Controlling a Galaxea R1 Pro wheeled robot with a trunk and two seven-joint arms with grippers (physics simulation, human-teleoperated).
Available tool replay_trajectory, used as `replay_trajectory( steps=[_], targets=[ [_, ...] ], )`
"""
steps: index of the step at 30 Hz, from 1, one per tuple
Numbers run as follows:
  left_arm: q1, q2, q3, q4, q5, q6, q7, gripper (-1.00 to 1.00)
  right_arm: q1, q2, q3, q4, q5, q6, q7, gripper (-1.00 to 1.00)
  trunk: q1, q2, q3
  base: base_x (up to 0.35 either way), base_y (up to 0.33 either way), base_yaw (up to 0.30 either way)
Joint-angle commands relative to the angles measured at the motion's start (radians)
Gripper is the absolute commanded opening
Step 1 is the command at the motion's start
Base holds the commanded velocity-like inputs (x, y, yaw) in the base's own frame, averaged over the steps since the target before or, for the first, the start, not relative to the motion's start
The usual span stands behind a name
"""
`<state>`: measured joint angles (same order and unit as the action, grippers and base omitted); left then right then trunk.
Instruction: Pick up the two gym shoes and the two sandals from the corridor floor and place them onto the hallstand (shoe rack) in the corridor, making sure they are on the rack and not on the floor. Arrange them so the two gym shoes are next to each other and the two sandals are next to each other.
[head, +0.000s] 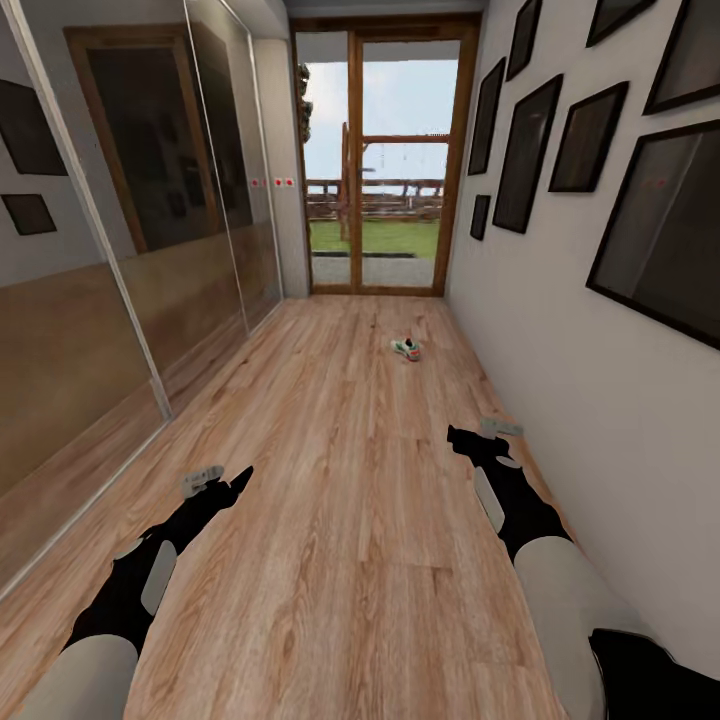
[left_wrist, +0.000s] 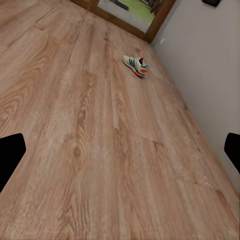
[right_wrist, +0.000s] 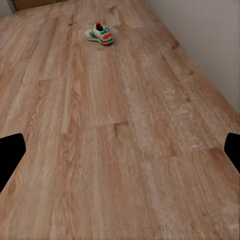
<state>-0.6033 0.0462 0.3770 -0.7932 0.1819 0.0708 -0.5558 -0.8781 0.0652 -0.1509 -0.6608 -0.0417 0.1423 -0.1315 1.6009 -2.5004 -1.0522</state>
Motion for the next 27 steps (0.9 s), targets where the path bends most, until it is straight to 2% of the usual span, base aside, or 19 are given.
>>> replay_trajectory(
  steps=[1, 27],
  targets=[
    [0.0, 0.0, 0.002, 0.0, 0.009, 0.007, -0.006, 1.0, 0.0, 0.001, -0.002, -0.002, -0.004, 0.005, -0.002, 1.0, 0.0, 0.0, -0.001, 0.348, -0.062, 0.0],
    [0.0, 0.0, 0.002, 0.0, 0.01, 0.007, -0.006, 1.0, -0.001, 0.002, -0.001, -0.002, -0.004, 0.005, -0.002, 1.0, 0.0, 0.0, -0.001, 0.348, -0.069, 0.0]
  ],
)
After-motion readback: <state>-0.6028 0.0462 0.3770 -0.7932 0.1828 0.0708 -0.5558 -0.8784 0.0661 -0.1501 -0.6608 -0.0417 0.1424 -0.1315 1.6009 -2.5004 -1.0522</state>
